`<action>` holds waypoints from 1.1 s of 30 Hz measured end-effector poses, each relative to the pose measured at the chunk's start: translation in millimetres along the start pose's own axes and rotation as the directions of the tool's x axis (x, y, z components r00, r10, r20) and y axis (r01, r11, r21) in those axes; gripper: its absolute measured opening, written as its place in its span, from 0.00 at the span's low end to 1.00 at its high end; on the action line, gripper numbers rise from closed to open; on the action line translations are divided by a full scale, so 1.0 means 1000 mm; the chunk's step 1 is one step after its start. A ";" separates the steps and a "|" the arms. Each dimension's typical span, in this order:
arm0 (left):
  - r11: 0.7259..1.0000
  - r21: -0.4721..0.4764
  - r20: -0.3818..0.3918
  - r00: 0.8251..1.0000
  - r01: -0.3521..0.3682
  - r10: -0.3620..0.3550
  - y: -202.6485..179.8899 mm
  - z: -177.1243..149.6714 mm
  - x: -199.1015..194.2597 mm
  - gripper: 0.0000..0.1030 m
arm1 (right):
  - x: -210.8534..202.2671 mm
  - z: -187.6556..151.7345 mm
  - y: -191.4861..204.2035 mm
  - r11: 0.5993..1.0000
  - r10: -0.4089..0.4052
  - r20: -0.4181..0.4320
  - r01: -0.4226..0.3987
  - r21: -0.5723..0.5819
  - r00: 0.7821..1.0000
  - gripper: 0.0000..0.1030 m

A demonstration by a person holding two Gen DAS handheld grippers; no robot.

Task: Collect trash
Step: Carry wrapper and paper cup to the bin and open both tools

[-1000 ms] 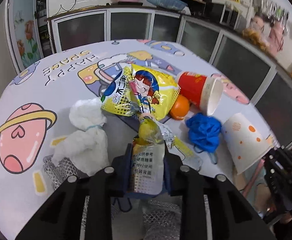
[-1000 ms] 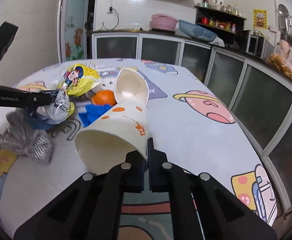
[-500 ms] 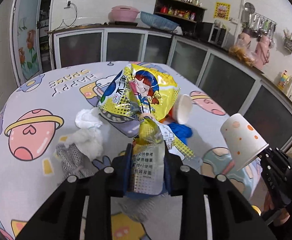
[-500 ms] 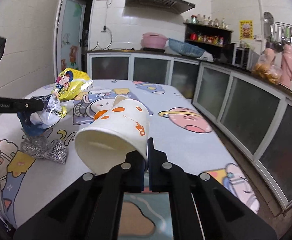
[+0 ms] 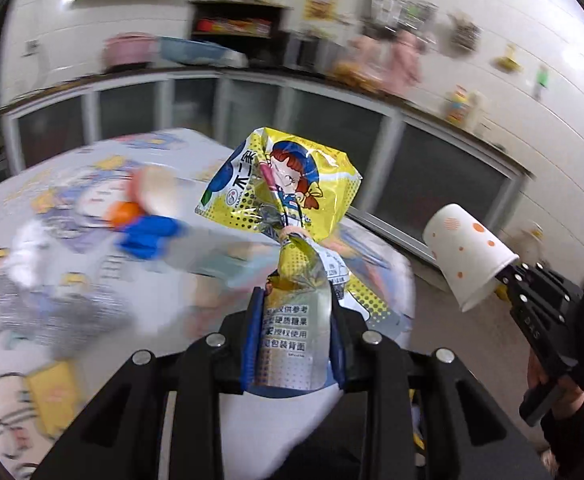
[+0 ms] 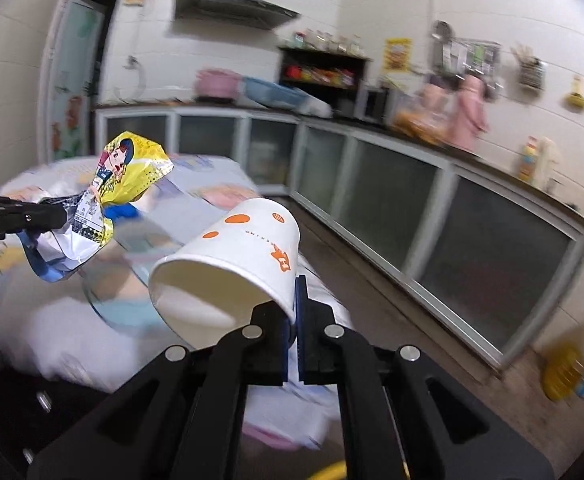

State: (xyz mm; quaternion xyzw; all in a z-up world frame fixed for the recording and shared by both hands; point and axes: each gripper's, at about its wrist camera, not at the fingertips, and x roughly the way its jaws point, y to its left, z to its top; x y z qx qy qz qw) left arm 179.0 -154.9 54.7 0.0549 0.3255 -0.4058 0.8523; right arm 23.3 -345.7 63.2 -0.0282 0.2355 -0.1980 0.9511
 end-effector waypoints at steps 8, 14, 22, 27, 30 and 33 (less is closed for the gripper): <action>0.956 0.196 -0.174 0.967 0.218 -0.185 -0.120 -0.035 0.058 0.27 | -0.041 -0.086 -0.102 0.974 -0.177 -0.195 0.200 0.108 0.965 0.02; 0.890 0.289 -0.320 0.912 0.353 -0.258 -0.192 -0.063 0.092 0.27 | -0.056 -0.150 -0.146 0.947 -0.229 -0.344 0.290 0.139 0.911 0.02; 0.832 0.292 -0.525 0.806 0.472 -0.274 -0.250 -0.106 0.139 0.27 | -0.043 -0.221 -0.161 0.938 -0.191 -0.520 0.310 0.153 0.833 0.02; 0.833 0.283 -0.614 0.757 0.476 -0.224 -0.272 -0.124 0.181 0.27 | -0.022 -0.253 -0.164 0.935 -0.175 -0.619 0.326 0.138 0.765 0.02; 0.837 0.275 -0.651 0.732 0.472 -0.199 -0.282 -0.131 0.202 0.28 | -0.011 -0.271 -0.167 0.936 -0.138 -0.672 0.318 0.152 0.728 0.03; 0.843 0.283 -0.669 0.724 0.457 -0.168 -0.287 -0.139 0.212 0.46 | -0.001 -0.288 -0.169 0.938 -0.142 -0.717 0.324 0.123 0.682 0.05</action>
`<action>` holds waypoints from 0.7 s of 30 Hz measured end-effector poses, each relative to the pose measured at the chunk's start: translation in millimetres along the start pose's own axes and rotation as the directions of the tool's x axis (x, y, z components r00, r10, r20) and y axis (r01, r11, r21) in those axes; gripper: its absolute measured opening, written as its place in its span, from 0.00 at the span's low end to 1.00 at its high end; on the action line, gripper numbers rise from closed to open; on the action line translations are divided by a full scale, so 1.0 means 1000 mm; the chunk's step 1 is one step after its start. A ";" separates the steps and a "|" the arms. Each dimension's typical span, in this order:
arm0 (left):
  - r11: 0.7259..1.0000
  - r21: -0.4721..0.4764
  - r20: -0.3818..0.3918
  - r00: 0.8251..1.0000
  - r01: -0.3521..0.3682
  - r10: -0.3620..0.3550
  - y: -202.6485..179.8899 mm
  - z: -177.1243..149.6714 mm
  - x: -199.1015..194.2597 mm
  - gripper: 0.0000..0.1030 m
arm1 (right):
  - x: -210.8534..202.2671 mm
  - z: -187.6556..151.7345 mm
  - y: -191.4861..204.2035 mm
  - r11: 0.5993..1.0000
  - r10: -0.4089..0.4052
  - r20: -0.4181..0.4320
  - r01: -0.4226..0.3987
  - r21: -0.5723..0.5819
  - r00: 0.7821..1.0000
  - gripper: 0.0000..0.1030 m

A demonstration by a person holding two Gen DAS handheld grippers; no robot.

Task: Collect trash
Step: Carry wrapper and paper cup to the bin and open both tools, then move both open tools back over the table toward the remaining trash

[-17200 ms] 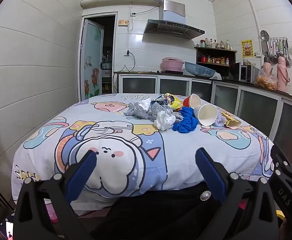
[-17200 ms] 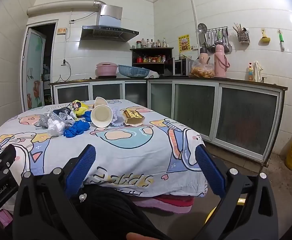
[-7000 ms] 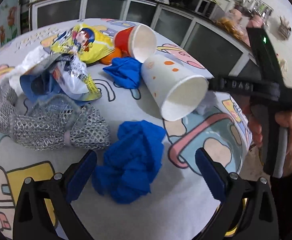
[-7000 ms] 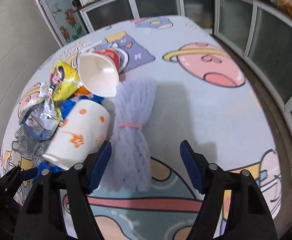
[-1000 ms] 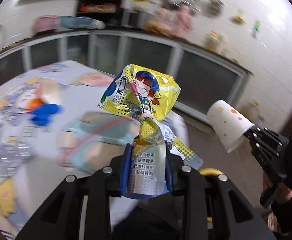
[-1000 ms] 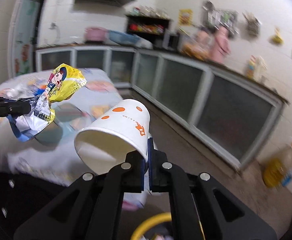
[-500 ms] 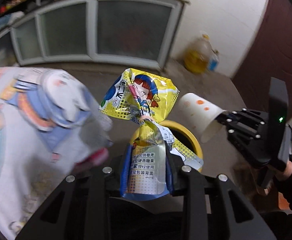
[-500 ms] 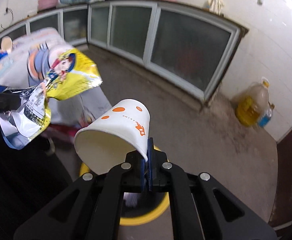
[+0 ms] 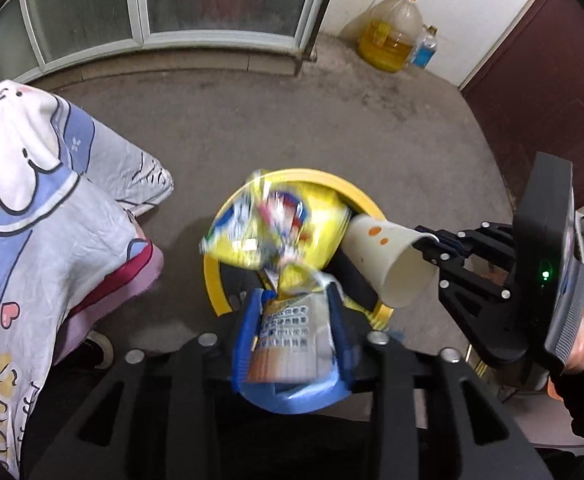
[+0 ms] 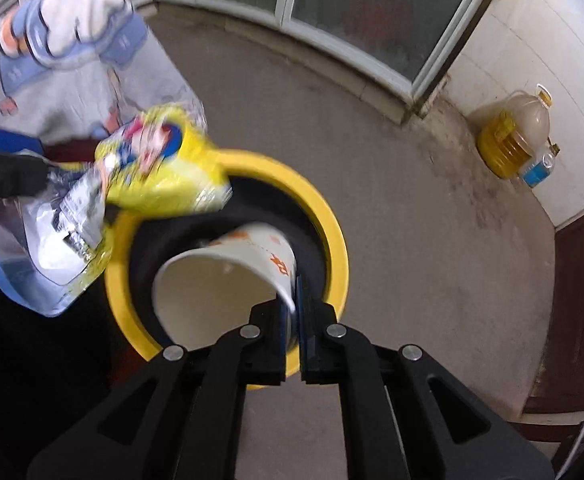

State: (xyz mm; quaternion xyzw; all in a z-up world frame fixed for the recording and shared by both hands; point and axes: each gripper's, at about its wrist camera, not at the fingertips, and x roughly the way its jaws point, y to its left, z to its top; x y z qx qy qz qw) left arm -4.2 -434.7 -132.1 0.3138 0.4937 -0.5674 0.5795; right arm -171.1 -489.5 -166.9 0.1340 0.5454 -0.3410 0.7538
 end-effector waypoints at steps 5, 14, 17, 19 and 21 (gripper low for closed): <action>0.999 -0.036 0.027 1.000 0.010 -0.009 0.009 -0.004 -0.004 0.81 | 0.021 -0.011 -0.010 0.999 0.010 -0.046 -0.008 0.044 0.999 0.61; 0.982 -0.170 0.225 0.973 0.087 -0.047 0.047 -0.019 -0.064 0.83 | -0.006 0.001 -0.004 0.999 -0.013 0.037 0.012 0.040 0.999 0.60; 0.977 -0.197 0.340 0.940 0.081 -0.009 0.061 -0.033 -0.106 0.85 | -0.036 0.017 0.002 1.000 0.005 0.154 -0.008 0.019 0.988 0.62; 0.974 -0.216 0.406 0.913 0.061 0.033 0.071 -0.048 -0.136 0.88 | -0.061 0.029 0.014 0.999 0.051 0.246 -0.049 -0.014 0.968 0.65; 0.965 -0.260 0.473 0.875 0.030 0.101 0.088 -0.069 -0.172 0.89 | -0.084 0.040 0.028 0.996 0.083 0.334 -0.069 -0.052 0.939 0.68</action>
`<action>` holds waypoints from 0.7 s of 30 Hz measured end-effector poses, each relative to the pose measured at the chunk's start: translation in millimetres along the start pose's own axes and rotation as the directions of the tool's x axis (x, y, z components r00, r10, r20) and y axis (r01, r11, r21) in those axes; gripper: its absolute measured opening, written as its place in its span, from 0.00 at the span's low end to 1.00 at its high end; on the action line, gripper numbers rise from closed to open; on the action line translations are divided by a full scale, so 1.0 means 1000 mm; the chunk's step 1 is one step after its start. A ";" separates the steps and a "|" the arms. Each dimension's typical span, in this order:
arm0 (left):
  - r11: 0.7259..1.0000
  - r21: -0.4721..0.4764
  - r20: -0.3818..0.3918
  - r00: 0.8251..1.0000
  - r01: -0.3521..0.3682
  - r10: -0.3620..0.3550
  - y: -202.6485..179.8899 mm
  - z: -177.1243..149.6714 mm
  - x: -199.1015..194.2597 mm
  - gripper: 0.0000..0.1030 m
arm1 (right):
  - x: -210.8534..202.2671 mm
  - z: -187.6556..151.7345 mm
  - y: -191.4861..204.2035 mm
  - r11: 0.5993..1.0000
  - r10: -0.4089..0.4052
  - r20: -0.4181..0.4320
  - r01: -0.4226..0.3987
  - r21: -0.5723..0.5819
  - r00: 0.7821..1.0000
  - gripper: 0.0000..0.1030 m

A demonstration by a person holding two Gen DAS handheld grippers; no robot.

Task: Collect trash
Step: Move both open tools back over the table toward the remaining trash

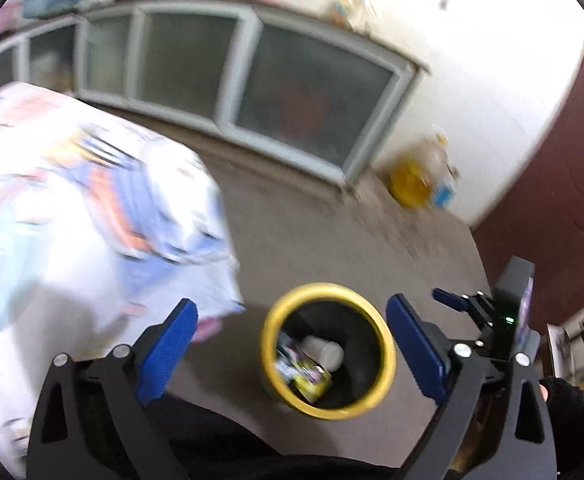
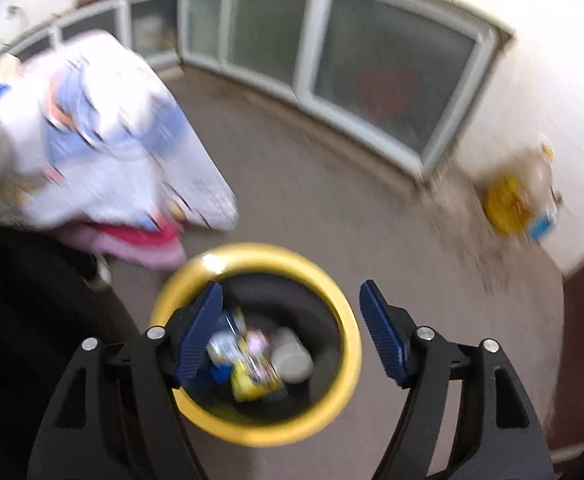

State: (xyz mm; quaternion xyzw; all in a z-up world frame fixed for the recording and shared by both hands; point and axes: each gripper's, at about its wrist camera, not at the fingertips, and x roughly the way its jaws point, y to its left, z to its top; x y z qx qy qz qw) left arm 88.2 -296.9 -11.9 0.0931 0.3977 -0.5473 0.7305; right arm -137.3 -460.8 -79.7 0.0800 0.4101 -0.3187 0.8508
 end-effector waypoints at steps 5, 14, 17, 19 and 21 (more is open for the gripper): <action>0.980 -0.055 0.174 0.964 -0.194 0.200 0.053 -0.010 -0.092 0.92 | -0.039 0.050 0.059 0.989 0.106 0.204 -0.082 -0.120 0.973 0.73; 0.751 -0.292 0.231 0.718 -0.592 0.656 0.153 -0.060 -0.226 0.92 | -0.079 0.116 0.175 0.930 0.321 0.412 -0.203 -0.305 0.852 0.77; 0.644 -0.375 0.194 0.623 -0.666 0.758 0.180 -0.074 -0.262 0.92 | -0.086 0.135 0.206 0.911 0.383 0.441 -0.252 -0.326 0.812 0.78; 0.598 -0.430 0.182 0.584 -0.676 0.791 0.198 -0.082 -0.282 0.92 | -0.088 0.147 0.225 0.896 0.425 0.456 -0.292 -0.336 0.782 0.78; 0.576 -0.464 0.172 0.569 -0.673 0.804 0.208 -0.090 -0.293 0.92 | -0.089 0.157 0.240 0.875 0.475 0.455 -0.347 -0.339 0.753 0.78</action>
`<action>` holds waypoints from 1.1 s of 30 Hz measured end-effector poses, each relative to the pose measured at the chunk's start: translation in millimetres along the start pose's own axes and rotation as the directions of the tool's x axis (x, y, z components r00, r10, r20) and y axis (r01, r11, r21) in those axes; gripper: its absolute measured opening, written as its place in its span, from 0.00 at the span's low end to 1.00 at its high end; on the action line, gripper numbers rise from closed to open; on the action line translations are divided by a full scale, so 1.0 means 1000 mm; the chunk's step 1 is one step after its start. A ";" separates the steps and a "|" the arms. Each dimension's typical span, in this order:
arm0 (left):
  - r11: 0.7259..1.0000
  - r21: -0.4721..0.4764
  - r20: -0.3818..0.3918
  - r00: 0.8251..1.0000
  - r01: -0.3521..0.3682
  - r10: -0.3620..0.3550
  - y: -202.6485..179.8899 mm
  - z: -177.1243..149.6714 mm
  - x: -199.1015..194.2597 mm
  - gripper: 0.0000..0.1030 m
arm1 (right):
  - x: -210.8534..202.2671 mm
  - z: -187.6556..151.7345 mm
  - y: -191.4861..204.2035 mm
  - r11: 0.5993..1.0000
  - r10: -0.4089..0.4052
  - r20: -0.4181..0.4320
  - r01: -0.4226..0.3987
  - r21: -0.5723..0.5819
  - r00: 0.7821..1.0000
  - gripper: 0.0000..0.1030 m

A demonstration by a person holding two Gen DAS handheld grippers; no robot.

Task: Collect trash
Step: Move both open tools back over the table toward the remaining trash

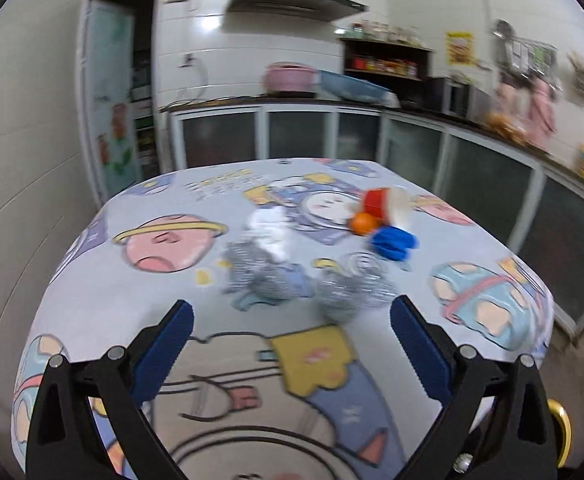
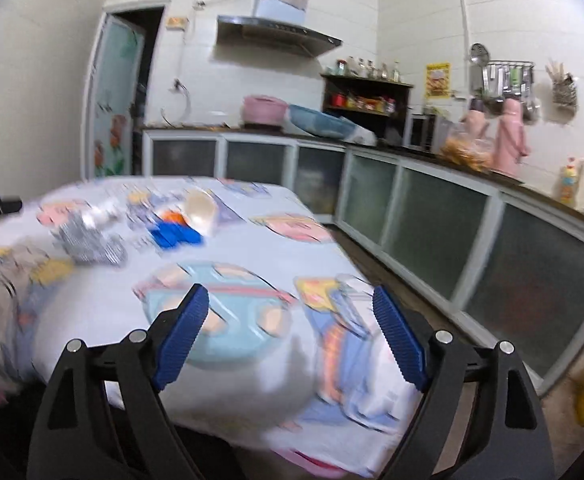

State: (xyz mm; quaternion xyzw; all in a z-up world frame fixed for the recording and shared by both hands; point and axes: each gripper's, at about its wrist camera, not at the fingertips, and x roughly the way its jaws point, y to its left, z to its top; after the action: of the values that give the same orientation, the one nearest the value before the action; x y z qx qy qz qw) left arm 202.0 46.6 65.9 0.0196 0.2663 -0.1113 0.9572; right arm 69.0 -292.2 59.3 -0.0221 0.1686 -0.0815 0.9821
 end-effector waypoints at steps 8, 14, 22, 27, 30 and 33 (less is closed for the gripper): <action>0.999 -0.037 -0.027 0.999 -0.026 0.025 0.014 -0.007 0.025 0.92 | 0.048 0.025 0.043 0.994 0.109 0.014 -0.109 0.010 0.994 0.78; 0.998 -0.053 -0.075 0.997 -0.039 0.035 0.023 -0.008 0.053 0.92 | 0.101 0.037 0.066 0.992 0.124 -0.039 -0.123 0.023 0.992 0.78; 0.991 -0.129 -0.152 0.988 -0.043 0.023 0.034 0.002 0.089 0.92 | 0.178 0.067 0.104 0.974 0.225 -0.085 -0.227 -0.022 0.971 0.63; 0.983 -0.175 -0.158 0.987 -0.050 0.022 0.041 0.004 0.102 0.92 | 0.220 0.078 0.123 0.967 0.249 -0.108 -0.254 -0.031 0.962 0.57; 0.978 -0.204 -0.177 0.984 -0.032 -0.005 0.045 0.006 0.115 0.92 | 0.241 0.080 0.136 0.964 0.254 -0.134 -0.262 -0.049 0.958 0.53; 0.976 -0.217 -0.199 0.979 -0.009 -0.035 0.045 0.010 0.127 0.92 | 0.260 0.082 0.143 0.960 0.266 -0.166 -0.276 -0.043 0.950 0.51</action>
State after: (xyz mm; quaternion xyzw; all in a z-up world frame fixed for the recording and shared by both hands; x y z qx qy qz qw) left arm 322.6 63.8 8.0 -0.0755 0.3724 -0.0853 0.9210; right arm 360.2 -193.1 41.4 -0.0242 0.2504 0.0581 0.9661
